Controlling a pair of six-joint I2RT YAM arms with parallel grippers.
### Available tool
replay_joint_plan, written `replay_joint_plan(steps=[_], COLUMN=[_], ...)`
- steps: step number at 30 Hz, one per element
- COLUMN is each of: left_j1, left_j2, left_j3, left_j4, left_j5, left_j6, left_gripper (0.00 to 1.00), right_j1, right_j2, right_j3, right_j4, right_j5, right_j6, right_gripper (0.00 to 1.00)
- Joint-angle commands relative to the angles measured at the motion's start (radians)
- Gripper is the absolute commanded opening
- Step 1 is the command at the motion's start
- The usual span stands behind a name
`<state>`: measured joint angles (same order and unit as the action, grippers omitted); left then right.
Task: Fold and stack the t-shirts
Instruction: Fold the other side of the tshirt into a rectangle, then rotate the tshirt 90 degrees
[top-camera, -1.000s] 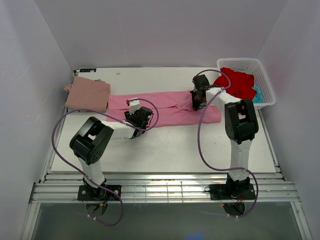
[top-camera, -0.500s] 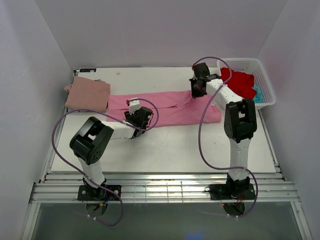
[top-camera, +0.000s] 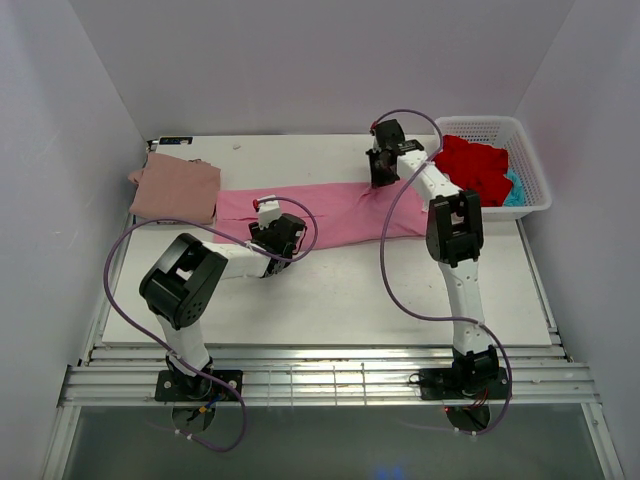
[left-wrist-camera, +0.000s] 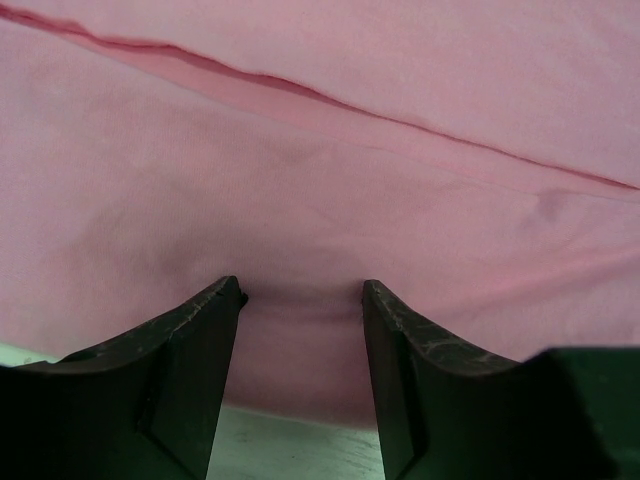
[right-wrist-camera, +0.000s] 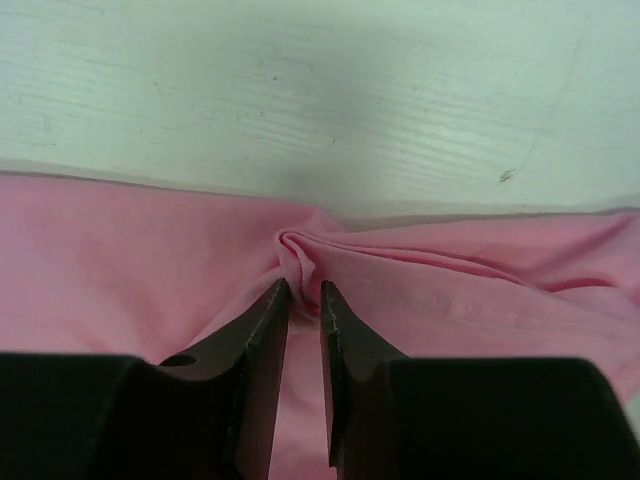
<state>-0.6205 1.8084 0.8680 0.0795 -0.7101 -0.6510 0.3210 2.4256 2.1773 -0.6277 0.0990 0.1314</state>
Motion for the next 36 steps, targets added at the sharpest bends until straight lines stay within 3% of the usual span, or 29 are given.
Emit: replay_joint_plan(steps=[1, 8, 18, 29, 36], left_j1=[0.004, 0.004, 0.002, 0.001, 0.001], left_j2=[0.04, 0.02, -0.007, -0.046, -0.066], left_j3=[-0.032, -0.046, -0.067, -0.069, -0.061], left_j4=[-0.122, -0.129, -0.132, -0.141, -0.149], left_j5=[0.04, 0.037, 0.043, 0.028, 0.003], left_j6=[-0.006, -0.006, -0.024, -0.012, 0.005], left_gripper=[0.63, 0.63, 0.63, 0.63, 0.63], right_j1=[-0.005, -0.005, 0.0, 0.003, 0.007], right_j2=[0.018, -0.209, -0.499, -0.454, -0.529], right_j3=[0.029, -0.252, -0.48, -0.822, -0.961], right_j4=[0.032, 0.244, 0.214, 0.174, 0.151], right_j5=[-0.076, -0.015, 0.077, 0.145, 0.175], right_j6=[-0.021, -0.029, -0.016, 0.045, 0.092], right_gripper=[0.27, 0.39, 0.39, 0.34, 0.33])
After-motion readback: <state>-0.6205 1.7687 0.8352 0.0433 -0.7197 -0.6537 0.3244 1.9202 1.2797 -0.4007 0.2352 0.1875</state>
